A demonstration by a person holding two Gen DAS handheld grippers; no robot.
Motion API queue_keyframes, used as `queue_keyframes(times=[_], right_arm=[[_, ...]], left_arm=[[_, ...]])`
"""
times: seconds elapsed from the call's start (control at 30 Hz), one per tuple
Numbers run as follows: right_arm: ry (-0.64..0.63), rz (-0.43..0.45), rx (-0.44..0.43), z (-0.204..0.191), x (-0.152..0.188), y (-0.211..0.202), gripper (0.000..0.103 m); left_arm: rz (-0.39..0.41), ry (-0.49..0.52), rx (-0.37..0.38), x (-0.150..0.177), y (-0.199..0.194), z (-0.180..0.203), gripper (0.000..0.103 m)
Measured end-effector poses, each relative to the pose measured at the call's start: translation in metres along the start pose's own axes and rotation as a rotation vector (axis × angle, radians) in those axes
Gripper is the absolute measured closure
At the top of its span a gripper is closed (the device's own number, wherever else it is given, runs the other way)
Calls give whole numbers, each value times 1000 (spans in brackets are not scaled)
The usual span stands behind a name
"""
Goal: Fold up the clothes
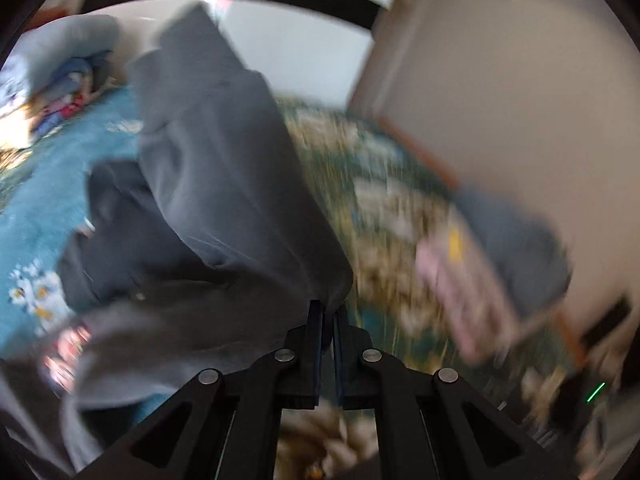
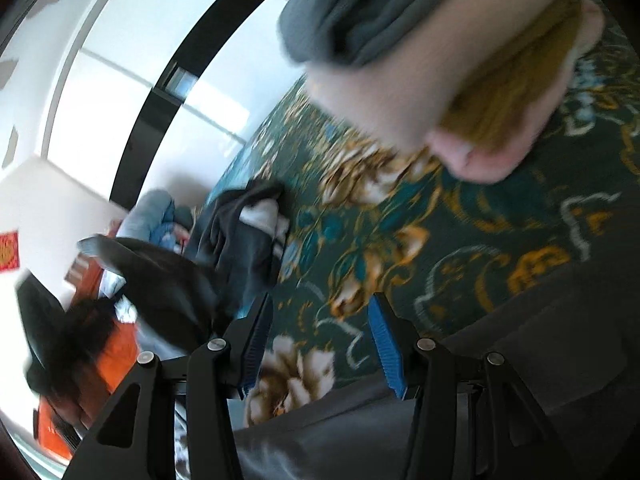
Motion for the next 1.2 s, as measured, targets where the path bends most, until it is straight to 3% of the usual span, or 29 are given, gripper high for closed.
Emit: queue_keyframes(times=[0.17,0.4,0.53,0.6,0.67,0.77,0.97,1.2], right_arm=[[48,31,-7,11,-13,-13,52],[43,13,-21,7,-12,-10,52],[21,-17,-28,1,-4,-1,52],[5,-36,-27,-2,2,4,52],[-14,-60,-32,-5,8,9,52],[-35,-104,-47,-11,20,21,52],[8,-213,-105,-26,40,55,51],[10,-247,-21,-47,32,119,51]], left_arm=[[-129,-69,3,46,47,14,98],[-174,-113,23,64,34,8,89],[-176,-156,61,65,7,-4,54],[-129,-169,62,64,-23,-22,49],[-74,-193,16,70,-57,-49,47],[6,-275,-111,91,-114,-111,44],[104,-549,-363,196,-229,-244,43],[193,-812,-509,297,-300,-303,43]])
Point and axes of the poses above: each gripper's, at about its wrist camera, not at the fingertips, and y roughly the way its jaws point, z to its right, x to its underside, the point moved 7 cm from there along y, roughly the way its jaws point, and after that the axes turned 4 degrees about y, right-handed, at the moved point
